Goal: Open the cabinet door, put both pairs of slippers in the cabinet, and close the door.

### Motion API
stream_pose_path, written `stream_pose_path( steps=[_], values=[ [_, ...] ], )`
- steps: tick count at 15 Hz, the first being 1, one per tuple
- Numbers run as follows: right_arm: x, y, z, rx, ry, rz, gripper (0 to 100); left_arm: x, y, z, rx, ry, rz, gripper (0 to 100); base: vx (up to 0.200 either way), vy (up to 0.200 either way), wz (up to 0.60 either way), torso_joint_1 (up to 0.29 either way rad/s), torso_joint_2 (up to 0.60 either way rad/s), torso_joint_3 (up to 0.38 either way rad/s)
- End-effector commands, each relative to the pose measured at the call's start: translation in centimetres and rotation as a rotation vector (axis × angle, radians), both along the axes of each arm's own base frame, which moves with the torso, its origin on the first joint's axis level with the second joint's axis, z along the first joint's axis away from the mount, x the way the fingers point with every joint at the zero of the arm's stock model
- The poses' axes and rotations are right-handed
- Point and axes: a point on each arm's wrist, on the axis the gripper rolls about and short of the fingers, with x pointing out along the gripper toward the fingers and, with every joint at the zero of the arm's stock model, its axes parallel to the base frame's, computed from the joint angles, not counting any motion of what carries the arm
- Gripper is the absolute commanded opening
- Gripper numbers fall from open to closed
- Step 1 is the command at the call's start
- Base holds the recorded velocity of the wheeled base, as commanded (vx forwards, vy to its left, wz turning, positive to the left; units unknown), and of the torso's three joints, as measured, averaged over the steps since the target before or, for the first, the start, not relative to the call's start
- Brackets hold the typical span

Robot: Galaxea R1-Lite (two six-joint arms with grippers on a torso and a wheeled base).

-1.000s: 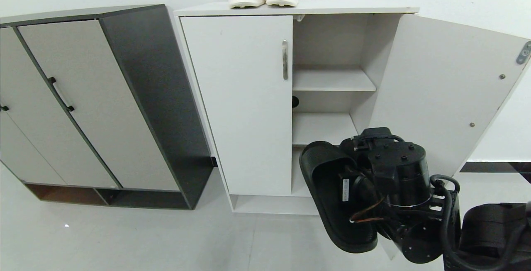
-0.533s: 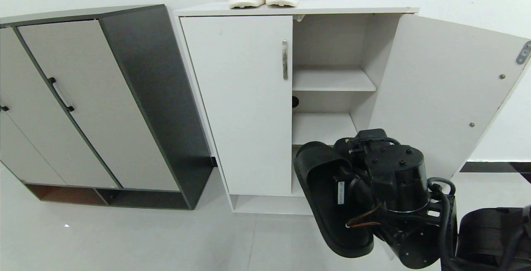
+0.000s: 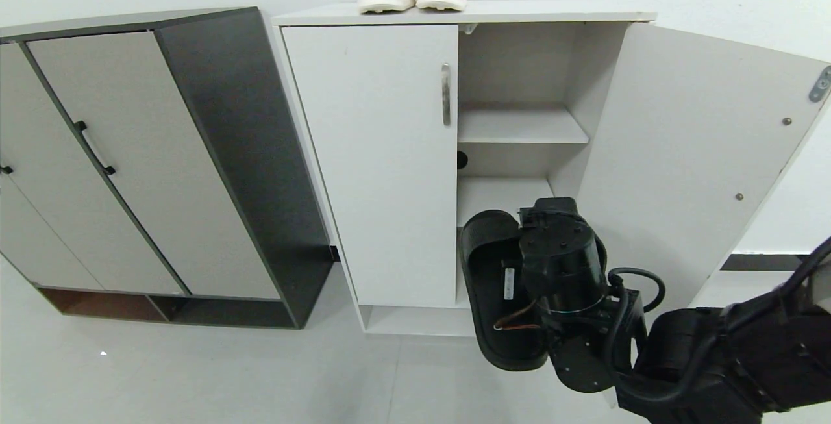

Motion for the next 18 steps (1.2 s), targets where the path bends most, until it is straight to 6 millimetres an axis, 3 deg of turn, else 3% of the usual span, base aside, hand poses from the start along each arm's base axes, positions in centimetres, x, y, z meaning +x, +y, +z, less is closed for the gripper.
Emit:
stream_pose_path(
  steps=[1, 4, 8, 13, 18],
  values=[
    [1.5, 0.5, -1.1, -0.013, 0.013, -0.024, 0, 0.0, 0.0, 0.0, 0.0, 0.003, 0.001, 0, 0.0, -0.2, 0.0, 0.002, 0.0, -0.002],
    [1.9, 0.7, -1.1, -0.007, 0.008, -0.028, 0, 0.0, 0.0, 0.0, 0.0, 0.003, 0.001, 0, 0.0, -0.2, 0.0, 0.005, 0.0, 0.006],
    [2.0, 0.7, -1.3, -0.008, 0.01, -0.026, 0, 0.0, 0.0, 0.0, 0.0, 0.003, 0.001, 0, 0.0, 0.0, 0.0, 0.0, 0.0, 0.0],
    [4.0, 0.1, -3.2, -0.008, 0.026, -0.059, 0, 0.0, 0.0, 0.0, 0.002, 0.003, 0.001, 0, 0.0, 0.0, 0.0, 0.0, 0.0, 0.0],
    [4.4, -0.6, -3.8, -0.003, 0.04, -0.045, 0, 0.0, 0.0, 0.0, 0.0, 0.003, 0.001, 0, 0.0, 0.0, 0.0, 0.0, 0.0, 0.0]
  ],
)
